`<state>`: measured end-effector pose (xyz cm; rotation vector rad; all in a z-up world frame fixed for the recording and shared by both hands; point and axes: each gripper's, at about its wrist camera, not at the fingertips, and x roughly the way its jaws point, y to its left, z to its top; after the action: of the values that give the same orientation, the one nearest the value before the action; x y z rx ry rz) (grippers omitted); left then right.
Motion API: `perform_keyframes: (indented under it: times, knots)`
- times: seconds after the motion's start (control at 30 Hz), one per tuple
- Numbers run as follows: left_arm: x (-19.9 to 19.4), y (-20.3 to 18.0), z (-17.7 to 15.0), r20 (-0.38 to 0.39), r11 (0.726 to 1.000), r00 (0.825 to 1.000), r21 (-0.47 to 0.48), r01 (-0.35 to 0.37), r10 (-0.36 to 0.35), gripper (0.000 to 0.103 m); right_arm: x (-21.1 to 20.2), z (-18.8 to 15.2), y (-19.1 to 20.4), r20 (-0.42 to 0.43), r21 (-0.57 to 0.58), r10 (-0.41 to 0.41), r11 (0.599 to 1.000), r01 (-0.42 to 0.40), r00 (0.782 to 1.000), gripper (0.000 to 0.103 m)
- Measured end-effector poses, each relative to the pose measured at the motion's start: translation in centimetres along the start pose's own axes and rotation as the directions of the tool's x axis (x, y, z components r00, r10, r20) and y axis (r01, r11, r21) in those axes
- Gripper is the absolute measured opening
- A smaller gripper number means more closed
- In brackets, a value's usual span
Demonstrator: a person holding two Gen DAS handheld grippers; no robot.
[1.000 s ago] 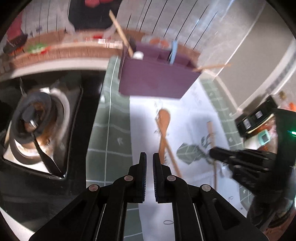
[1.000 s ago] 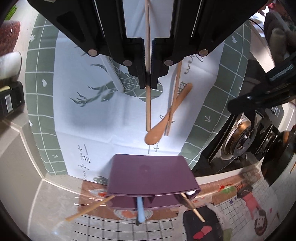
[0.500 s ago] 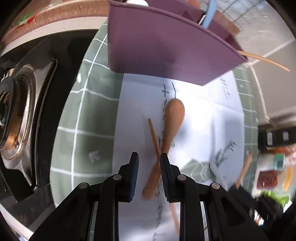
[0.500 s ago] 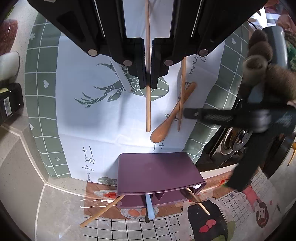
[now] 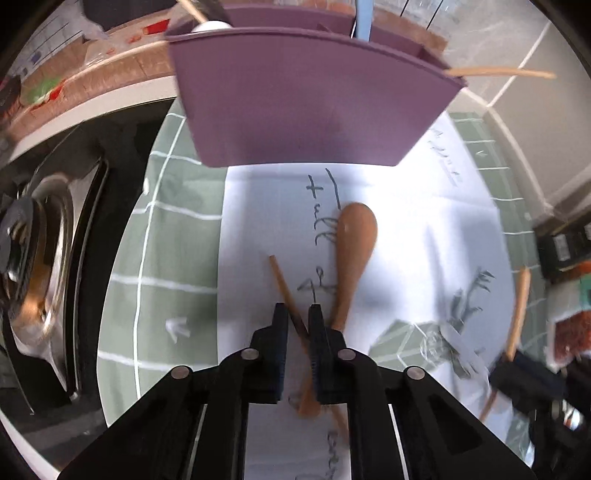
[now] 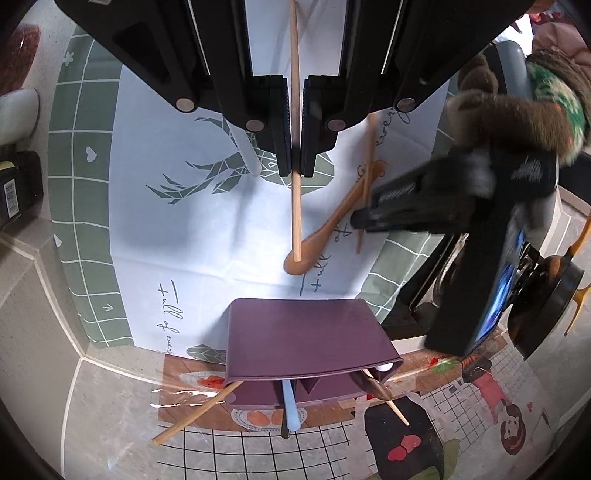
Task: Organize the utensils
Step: 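Lift both held chopsticks up toward the purple caddy, then lower both chopsticks into the purple caddy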
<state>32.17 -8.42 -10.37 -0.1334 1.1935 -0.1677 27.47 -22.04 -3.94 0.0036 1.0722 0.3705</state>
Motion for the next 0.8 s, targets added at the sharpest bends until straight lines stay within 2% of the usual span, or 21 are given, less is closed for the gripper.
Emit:
perform_keyframes:
  times: [0.17,0.27,0.33,0.63,0.8]
  knots:
    - [-4.1,1.7,-2.4,0.122,0.999,0.992,-0.007,0.031,-0.030,0.006,-0.9,0.2,0.7,0.024,-0.014,0.013,1.000,-0.013,1.000,0.005]
    - [-7.5,2.2,-3.5,0.239,1.000,0.971,-0.004,0.024,-0.022,0.006,-1.3,0.0,1.1,0.033,-0.018,0.011,1.000,-0.010,0.999,0.005]
    - [-9.1,2.2,-4.0,0.280,1.000,0.960,-0.003,0.018,-0.017,0.006,-1.5,0.1,1.3,0.037,-0.021,0.010,1.000,-0.009,0.999,0.005]
    - [-13.1,2.2,-4.3,0.359,0.999,0.933,0.021,0.033,-0.038,0.006,-3.1,0.5,2.7,0.083,-0.046,-0.011,0.999,0.015,0.996,0.005]
    - [-15.7,1.9,-4.0,0.414,0.997,0.907,0.054,0.061,-0.078,0.006,-5.6,1.1,3.5,0.155,-0.054,-0.014,0.998,0.023,0.988,0.005]
